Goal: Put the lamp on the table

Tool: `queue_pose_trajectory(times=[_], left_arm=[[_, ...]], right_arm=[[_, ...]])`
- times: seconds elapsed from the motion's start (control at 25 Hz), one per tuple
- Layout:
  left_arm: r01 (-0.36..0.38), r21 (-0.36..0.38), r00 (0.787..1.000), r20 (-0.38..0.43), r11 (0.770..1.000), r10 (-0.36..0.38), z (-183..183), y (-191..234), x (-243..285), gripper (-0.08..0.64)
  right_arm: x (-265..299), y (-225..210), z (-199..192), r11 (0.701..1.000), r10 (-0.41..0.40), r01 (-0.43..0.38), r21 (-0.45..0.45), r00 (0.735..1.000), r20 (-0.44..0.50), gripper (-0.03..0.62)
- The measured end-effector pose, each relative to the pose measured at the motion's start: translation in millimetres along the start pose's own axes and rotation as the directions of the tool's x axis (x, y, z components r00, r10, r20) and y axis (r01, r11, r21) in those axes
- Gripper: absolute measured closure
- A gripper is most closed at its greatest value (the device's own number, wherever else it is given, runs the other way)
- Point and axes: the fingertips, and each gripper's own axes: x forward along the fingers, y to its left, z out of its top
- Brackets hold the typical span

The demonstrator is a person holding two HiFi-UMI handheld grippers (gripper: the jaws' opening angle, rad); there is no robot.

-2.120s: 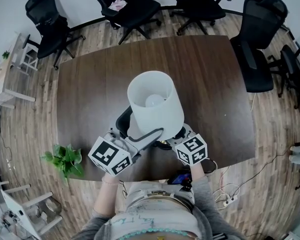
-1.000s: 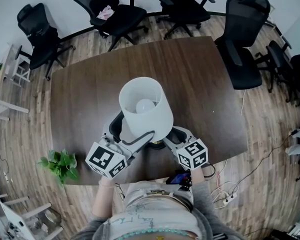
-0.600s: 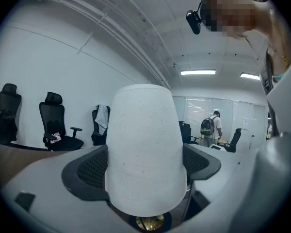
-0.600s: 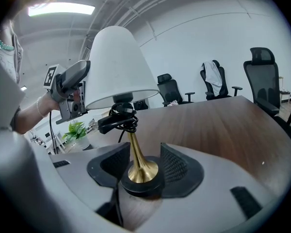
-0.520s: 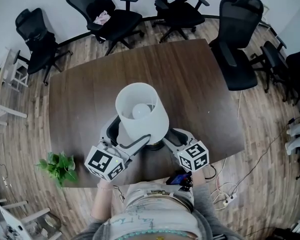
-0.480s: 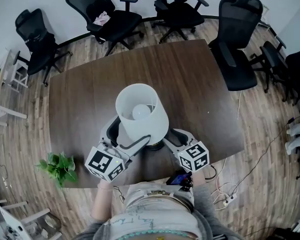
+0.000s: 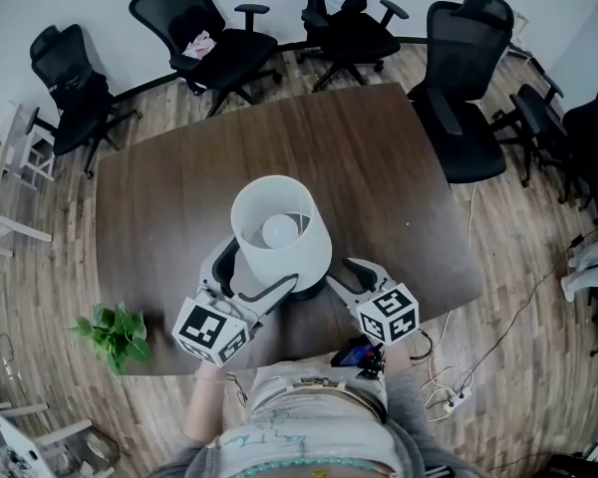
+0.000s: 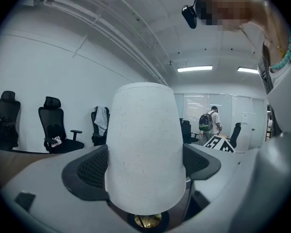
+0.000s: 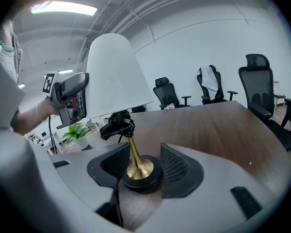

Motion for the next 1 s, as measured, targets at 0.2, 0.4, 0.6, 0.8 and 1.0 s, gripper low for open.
queue_pose_trajectory(times=[0.2, 0.4, 0.6, 0.8, 1.0], left_arm=[[-0.002, 0.01, 1.0, -0.006, 1.0, 0.002, 1, -6, 0, 0.058], [0.0, 0.023, 1.0, -0.008, 1.0, 0.001, -2, -14, 0, 0.058], [-0.006, 0.022, 1.0, -0.014, 1.0, 0.006, -3, -19, -2, 0.058], [-0.005, 0.034, 1.0, -0.018, 0.999, 0.006, -9, -26, -5, 0.058], [-0.004, 0.048, 1.0, -0.024, 0.999, 0.006, -14, -31, -10, 0.058]], right_arm=[[-9, -4, 2, 1.0, -0.013, 0.013, -0.003, 1.0, 0.006, 0.402], [-18, -7, 2, 1.0, -0.023, 0.023, -0.005, 1.0, 0.009, 0.402], [-27, -14, 2, 0.999, -0.044, 0.044, -0.001, 0.999, 0.021, 0.402], [-32, -15, 3, 0.999, -0.043, 0.043, -0.005, 0.999, 0.03, 0.402], [-36, -11, 7, 0.999, -0.039, 0.04, -0.014, 0.998, 0.042, 0.403]])
